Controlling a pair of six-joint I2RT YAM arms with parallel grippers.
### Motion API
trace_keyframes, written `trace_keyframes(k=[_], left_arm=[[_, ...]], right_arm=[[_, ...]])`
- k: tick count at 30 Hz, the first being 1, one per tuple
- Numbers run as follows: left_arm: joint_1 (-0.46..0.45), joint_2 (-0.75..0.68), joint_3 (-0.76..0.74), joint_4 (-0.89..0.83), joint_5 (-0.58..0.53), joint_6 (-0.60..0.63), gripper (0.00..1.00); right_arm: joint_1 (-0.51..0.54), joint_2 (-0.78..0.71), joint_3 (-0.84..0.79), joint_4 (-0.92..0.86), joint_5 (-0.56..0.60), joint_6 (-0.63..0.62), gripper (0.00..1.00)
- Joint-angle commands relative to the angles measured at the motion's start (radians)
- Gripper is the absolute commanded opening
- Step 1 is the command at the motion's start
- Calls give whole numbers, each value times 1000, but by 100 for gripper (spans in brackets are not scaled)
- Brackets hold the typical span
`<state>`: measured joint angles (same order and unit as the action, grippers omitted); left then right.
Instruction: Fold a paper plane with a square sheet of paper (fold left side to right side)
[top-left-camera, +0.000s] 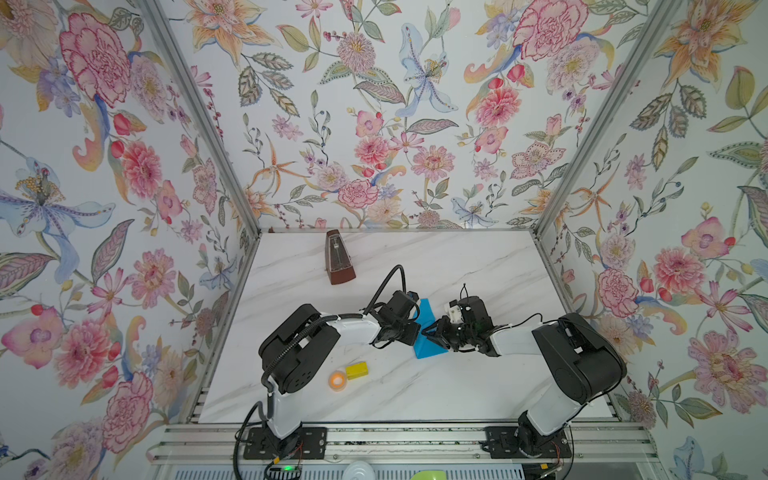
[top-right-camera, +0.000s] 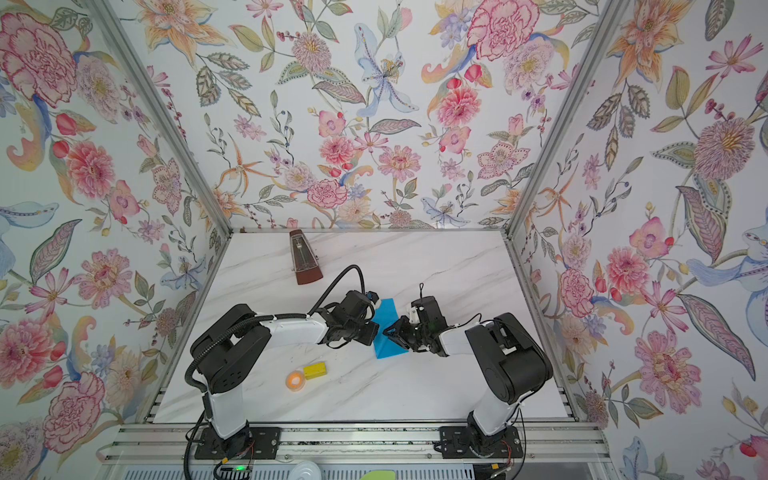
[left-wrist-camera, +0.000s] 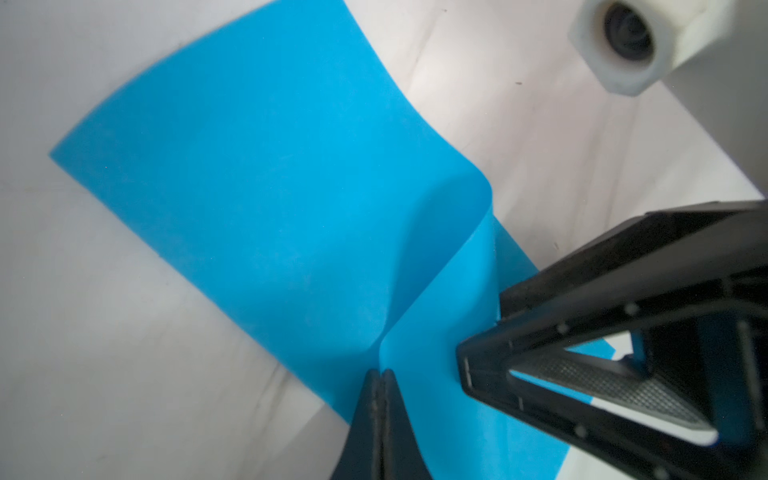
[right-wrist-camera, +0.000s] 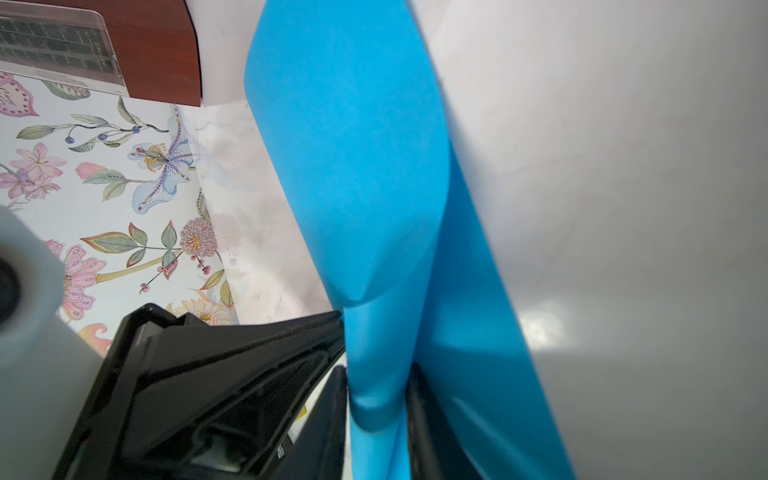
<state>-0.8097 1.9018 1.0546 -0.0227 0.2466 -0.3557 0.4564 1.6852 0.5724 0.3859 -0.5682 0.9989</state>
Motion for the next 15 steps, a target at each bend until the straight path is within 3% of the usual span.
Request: trace_keyframes(k=[1,10,15], left_arm=[[10,-17,3,-25,-24,14,0],[10,-9,8,-28,-23,7,2],[15,-54,3,-37,-62,6,19]], right_arm=[[-6,26,-23,-114,45,-21,24],[-7,32,-26,-119,47,-23,20],[-7,35,-28,-120,49,-24,19]])
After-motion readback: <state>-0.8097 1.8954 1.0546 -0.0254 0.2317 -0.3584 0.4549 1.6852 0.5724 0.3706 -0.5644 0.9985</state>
